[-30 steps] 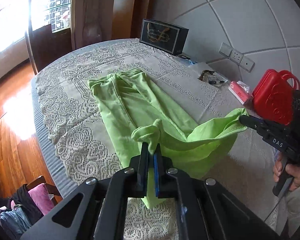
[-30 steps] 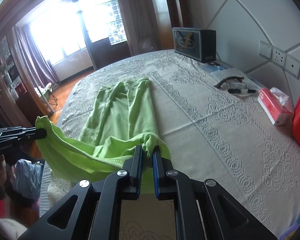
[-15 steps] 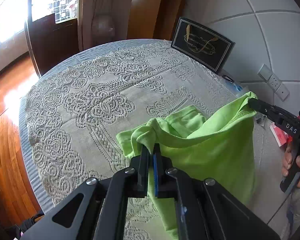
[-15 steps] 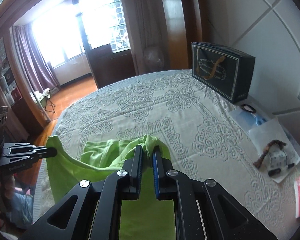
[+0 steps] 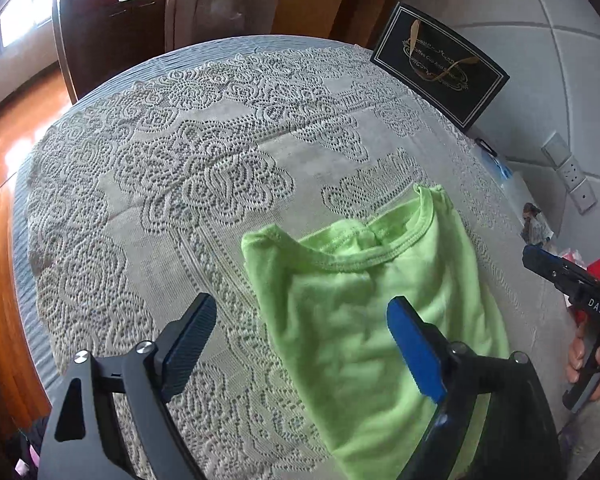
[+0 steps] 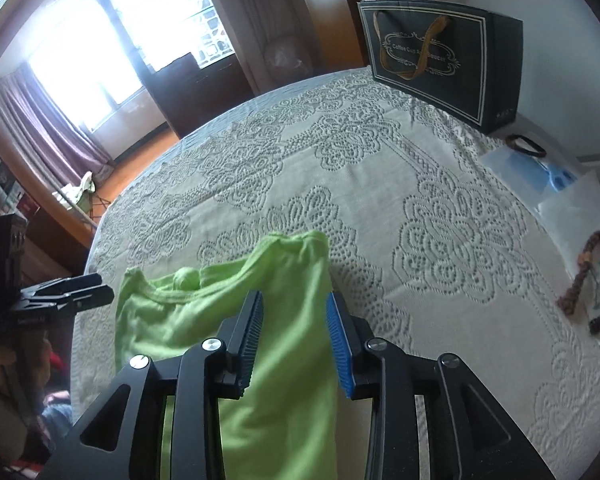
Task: Fold clothes
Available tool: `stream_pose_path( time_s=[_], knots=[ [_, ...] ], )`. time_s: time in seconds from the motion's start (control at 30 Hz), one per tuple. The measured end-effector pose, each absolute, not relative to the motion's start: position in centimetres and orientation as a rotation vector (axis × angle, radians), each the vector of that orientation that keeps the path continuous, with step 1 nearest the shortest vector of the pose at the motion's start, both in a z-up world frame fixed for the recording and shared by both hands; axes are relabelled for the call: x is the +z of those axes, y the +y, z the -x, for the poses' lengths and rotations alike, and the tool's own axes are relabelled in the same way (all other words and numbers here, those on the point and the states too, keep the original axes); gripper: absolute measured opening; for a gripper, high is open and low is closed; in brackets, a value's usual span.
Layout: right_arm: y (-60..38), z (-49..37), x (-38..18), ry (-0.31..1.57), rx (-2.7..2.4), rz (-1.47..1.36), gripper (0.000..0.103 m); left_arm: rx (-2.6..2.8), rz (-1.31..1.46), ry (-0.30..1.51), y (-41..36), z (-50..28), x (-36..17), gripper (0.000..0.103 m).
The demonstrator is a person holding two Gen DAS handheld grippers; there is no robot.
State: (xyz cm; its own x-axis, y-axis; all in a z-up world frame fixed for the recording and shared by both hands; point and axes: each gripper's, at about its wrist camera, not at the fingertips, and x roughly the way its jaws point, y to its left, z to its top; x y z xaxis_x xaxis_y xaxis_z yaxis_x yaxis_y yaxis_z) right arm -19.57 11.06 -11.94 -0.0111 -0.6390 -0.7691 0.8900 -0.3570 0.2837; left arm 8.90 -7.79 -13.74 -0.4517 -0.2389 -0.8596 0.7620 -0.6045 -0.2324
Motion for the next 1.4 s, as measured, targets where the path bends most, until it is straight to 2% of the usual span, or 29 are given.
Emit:
stream_pose_path(
  time_s=[0.2, 0.4, 0.43, 0.47, 0.7, 0.83, 0.97, 1.07, 1.3, 1.4],
  knots=[
    [20.0, 16.1, -13.2, 0.368, -1.655, -1.086, 0.033, -2.079, -1.218, 0.808, 0.4, -10.3, -14.7, 0.088],
    [24.8, 12.7, -13.6, 0.278, -1.681, -1.171, 0.033, -2.17, -1.268, 0.737, 3.7, -11.2, -12.6, 0.09],
    [25.3, 12.2, -13.7, 0.256, -1.69, -1.195, 0.033, -2.185, -1.266, 0.729, 3.5, -11.1, -12.1, 0.094],
    [25.8, 11.8, -13.7, 0.235, -1.699, -1.22, 0.033, -2.2, -1.263, 0.72, 3.3, -11.0, -11.7, 0.103],
    [27.8, 11.3, -14.1, 0.072, -1.867, -1.381, 0.036, -2.319, -1.358, 0.662, -2.3, -7.7, -11.1, 0.103],
    [27.5, 10.9, -14.7, -0.053, -1.945, -1.473, 0.043, -2.407, -1.464, 0.577, -6.3, -5.8, -10.8, 0.103],
    [26.6, 10.2, -15.6, -0.13, -2.021, -1.581, 0.043, -2.45, -1.577, 0.546, -10.1, -3.7, -11.4, 0.103],
    [26.1, 9.4, -15.7, -0.193, -2.035, -1.621, 0.043, -2.47, -1.653, 0.482, -11.3, -3.4, -12.8, 0.103],
    [25.1, 4.8, -15.8, -0.213, -2.024, -1.645, 0.044, -2.587, -1.748, 0.428, -12.4, -3.1, -15.3, 0.103],
    [24.9, 3.8, -16.2, -0.299, -2.088, -1.65, 0.045, -2.636, -1.79, 0.403, -12.8, -2.9, -16.4, 0.103]
  ],
)
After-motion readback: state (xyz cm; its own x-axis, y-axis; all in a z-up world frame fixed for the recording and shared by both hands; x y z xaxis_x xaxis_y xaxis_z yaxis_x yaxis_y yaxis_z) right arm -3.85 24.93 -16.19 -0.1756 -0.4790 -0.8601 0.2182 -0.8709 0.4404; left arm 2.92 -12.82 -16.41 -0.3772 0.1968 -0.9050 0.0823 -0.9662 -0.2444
